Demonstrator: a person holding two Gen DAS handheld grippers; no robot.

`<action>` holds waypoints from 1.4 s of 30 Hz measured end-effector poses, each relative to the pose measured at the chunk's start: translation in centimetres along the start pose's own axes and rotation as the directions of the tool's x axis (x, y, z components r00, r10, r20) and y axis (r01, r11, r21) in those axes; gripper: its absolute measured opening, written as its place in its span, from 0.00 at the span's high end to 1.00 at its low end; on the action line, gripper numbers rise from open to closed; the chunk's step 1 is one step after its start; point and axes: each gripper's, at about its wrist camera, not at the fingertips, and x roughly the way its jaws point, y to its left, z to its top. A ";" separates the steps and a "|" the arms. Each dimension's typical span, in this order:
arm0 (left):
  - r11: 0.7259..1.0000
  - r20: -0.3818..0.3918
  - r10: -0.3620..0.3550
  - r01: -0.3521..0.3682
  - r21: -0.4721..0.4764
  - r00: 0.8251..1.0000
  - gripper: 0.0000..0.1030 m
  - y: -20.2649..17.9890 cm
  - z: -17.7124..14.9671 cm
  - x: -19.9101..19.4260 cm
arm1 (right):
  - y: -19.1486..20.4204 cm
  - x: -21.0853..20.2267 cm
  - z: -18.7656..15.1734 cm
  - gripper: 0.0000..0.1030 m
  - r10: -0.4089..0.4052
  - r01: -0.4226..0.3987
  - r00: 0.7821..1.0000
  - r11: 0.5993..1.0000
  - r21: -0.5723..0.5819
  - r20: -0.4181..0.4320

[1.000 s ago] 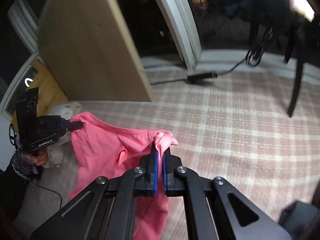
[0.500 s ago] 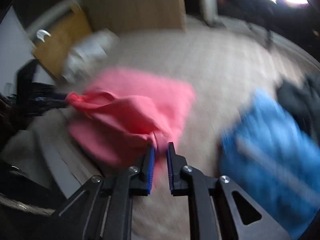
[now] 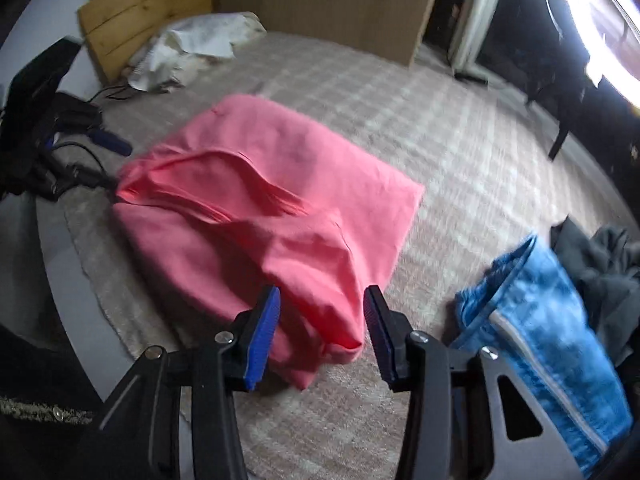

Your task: Fold clothes

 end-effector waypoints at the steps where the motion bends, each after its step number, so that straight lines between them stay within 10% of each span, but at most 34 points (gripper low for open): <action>1: 1.000 -0.002 -0.009 0.009 -0.003 1.000 0.62 0.0 0.1 0.4 | -0.5 0.4 0.1 0.58 0.020 -0.019 1.000 1.000 0.018 -0.005; 7: 0.997 0.016 -0.068 0.068 -0.046 0.998 0.71 -0.2 2.5 0.1 | -0.7 1.4 0.0 0.58 0.116 -0.116 0.993 0.993 0.006 -0.023; 12: 0.983 0.091 -0.179 0.182 -0.022 0.980 0.57 -3.8 8.8 -0.3 | -1.7 -0.7 -1.1 0.58 0.096 -0.097 0.995 0.994 0.049 0.029; 18: 0.952 -0.022 -0.299 0.296 -0.074 0.954 0.55 -5.3 13.5 5.1 | -3.5 -0.6 -2.8 0.58 0.101 -0.103 0.995 0.989 0.103 0.022; 25: 0.927 -0.051 -0.363 0.355 -0.117 0.930 0.57 -5.9 13.2 6.7 | -4.1 1.1 -3.9 0.61 0.172 -0.175 0.984 0.975 0.137 0.034; 29: 0.924 -0.025 -0.377 0.374 -0.076 0.926 0.71 -7.4 13.6 6.2 | -3.7 1.0 -3.9 0.91 0.171 -0.175 0.984 0.980 0.094 0.043; 35: 0.878 0.006 -0.479 0.479 -0.004 0.878 0.71 -10.0 10.7 4.0 | -3.0 -0.8 -4.9 0.90 0.083 -0.083 0.996 0.996 -0.020 0.020; 42: 0.935 -0.060 -0.350 0.345 -0.082 0.935 0.70 -11.0 2.5 2.0 | -3.1 -3.3 -7.1 0.77 -0.006 0.005 1.000 1.000 -0.020 -0.024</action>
